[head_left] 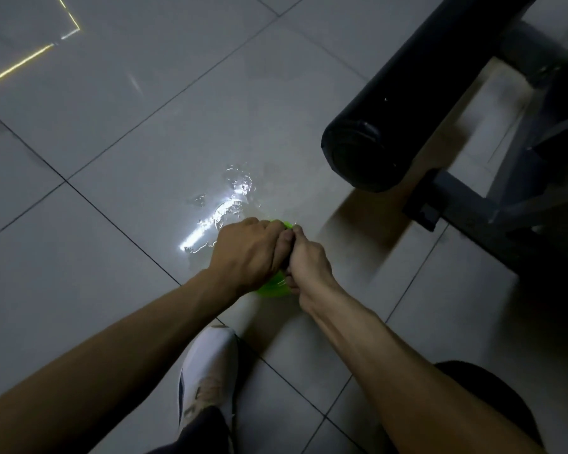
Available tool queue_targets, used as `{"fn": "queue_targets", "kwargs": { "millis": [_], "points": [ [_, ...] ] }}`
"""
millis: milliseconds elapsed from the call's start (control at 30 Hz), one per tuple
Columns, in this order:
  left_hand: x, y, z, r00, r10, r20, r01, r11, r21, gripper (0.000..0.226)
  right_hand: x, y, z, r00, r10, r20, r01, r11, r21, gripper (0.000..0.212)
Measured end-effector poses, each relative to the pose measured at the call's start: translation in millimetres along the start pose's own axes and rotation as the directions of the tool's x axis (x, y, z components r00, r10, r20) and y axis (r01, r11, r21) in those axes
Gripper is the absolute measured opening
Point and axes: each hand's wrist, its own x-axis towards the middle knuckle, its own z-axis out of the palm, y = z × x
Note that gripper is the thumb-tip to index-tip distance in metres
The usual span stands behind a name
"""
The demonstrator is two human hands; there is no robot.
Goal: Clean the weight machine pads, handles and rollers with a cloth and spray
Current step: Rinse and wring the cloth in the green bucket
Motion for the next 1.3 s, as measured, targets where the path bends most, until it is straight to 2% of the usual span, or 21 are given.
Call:
{"fn": "queue_targets", "kwargs": {
  "millis": [100, 200, 267, 333, 400, 533, 600, 667, 767, 833, 1200, 1267, 1300],
  "points": [
    [3.8, -1.5, 6.9, 0.999, -0.013, 0.046, 0.012, 1.000, 0.022, 0.040, 6.2, 5.6, -0.6, 0.988, -0.127, -0.086, 0.111, 0.980, -0.165, 0.063],
    [8.7, -10.1, 11.0, 0.971, 0.018, 0.240, -0.043, 0.994, 0.099, 0.027, 12.7, -0.1, -0.8, 0.959, -0.278, -0.051, 0.253, 0.926, -0.281, 0.069],
    [16.3, -15.1, 8.4, 0.945, -0.033, 0.326, 0.013, 0.998, 0.064, 0.012, 17.0, -6.2, 1.4, 0.935, -0.351, -0.050, 0.316, 0.887, -0.337, 0.072],
    [25.2, -19.5, 5.4, 0.924, -0.042, 0.381, 0.033, 0.999, 0.030, 0.012, 21.4, -10.5, 2.4, 0.915, -0.398, -0.066, 0.343, 0.854, -0.390, 0.076],
    [30.3, -16.7, -5.5, 0.873, -0.089, 0.479, 0.129, 0.990, -0.050, 0.022, 23.4, -11.5, 3.2, 0.886, -0.459, -0.057, 0.384, 0.798, -0.464, 0.070],
    [28.8, -10.2, -11.5, 0.860, -0.224, 0.458, 0.362, 0.900, -0.241, 0.029, 22.0, -11.9, 1.3, 0.813, -0.582, -0.026, 0.474, 0.687, -0.550, 0.057],
    [32.5, -1.8, -21.7, 0.809, -0.351, 0.471, 0.510, 0.818, -0.266, 0.042, 18.4, -15.4, -1.5, 0.778, -0.627, -0.032, 0.504, 0.654, -0.564, 0.065],
    [36.8, 3.2, -28.6, 0.766, -0.399, 0.504, 0.599, 0.729, -0.332, 0.045, 14.5, -20.9, -3.6, 0.740, -0.672, -0.030, 0.535, 0.614, -0.580, 0.071],
    [38.3, 6.1, -38.1, 0.751, -0.365, 0.550, 0.630, 0.646, -0.431, 0.042, 10.6, -27.8, -7.1, 0.645, -0.764, 0.010, 0.584, 0.485, -0.651, 0.071],
    [37.8, 7.5, -41.8, 0.712, -0.401, 0.577, 0.686, 0.572, -0.448, 0.045, 6.4, -30.5, -9.3, 0.581, -0.814, 0.030, 0.612, 0.412, -0.675, 0.067],
    [32.0, 5.8, -57.1, 0.608, -0.363, 0.706, 0.781, 0.434, -0.449, 0.052, -2.2, -38.3, -10.0, 0.406, -0.912, 0.066, 0.634, 0.229, -0.739, 0.066],
    [33.3, 6.7, -60.7, 0.609, -0.344, 0.714, 0.781, 0.413, -0.468, 0.052, -4.3, -41.6, -9.8, 0.375, -0.925, 0.059, 0.627, 0.206, -0.751, 0.066],
    [34.5, 8.1, -61.7, 0.634, -0.344, 0.693, 0.765, 0.410, -0.496, 0.052, -4.7, -44.7, -10.2, 0.363, -0.931, 0.048, 0.630, 0.207, -0.749, 0.065]
  ]
}}
